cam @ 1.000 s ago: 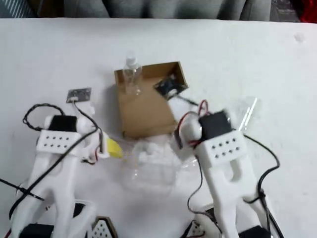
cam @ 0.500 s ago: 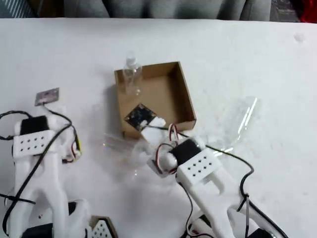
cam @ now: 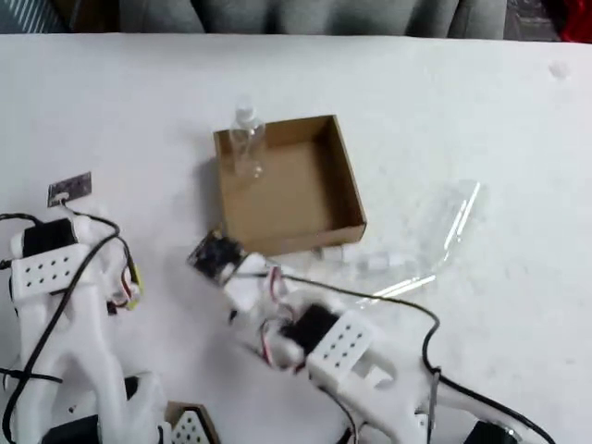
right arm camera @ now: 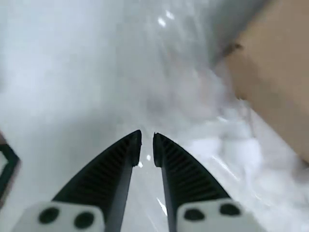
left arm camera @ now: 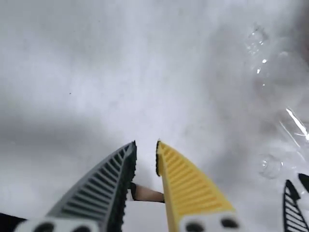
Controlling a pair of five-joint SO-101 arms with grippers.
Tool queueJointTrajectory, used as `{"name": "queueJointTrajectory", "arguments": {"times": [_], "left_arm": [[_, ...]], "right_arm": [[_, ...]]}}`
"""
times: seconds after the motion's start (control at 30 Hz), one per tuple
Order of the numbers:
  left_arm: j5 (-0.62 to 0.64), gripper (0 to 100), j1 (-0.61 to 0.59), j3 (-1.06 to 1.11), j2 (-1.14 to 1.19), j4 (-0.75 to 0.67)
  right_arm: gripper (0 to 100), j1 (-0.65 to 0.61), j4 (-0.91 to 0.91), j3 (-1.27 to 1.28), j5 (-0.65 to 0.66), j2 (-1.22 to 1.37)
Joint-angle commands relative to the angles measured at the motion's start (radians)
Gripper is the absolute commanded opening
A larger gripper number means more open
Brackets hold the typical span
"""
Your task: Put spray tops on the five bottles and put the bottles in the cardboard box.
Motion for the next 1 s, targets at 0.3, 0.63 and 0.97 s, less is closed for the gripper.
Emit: {"name": "queueJointTrajectory", "arguments": {"times": [0.3, 0.63, 0.97], "left_arm": [[0.087, 6, -0.004, -0.06, 0.004, 0.011], [0.16, 6, 0.03, -0.118, 0.01, 0.018], [0.264, 6, 0.17, -0.118, 0.01, 0.011]], "right_arm": [[1.7, -0.033, 0.145, 0.0, -0.011, -0.255], [1.7, 0.222, 0.223, 0.02, -0.011, -0.455], [1.7, 0.28, 0.013, 0.02, -0.011, -0.119]]}}
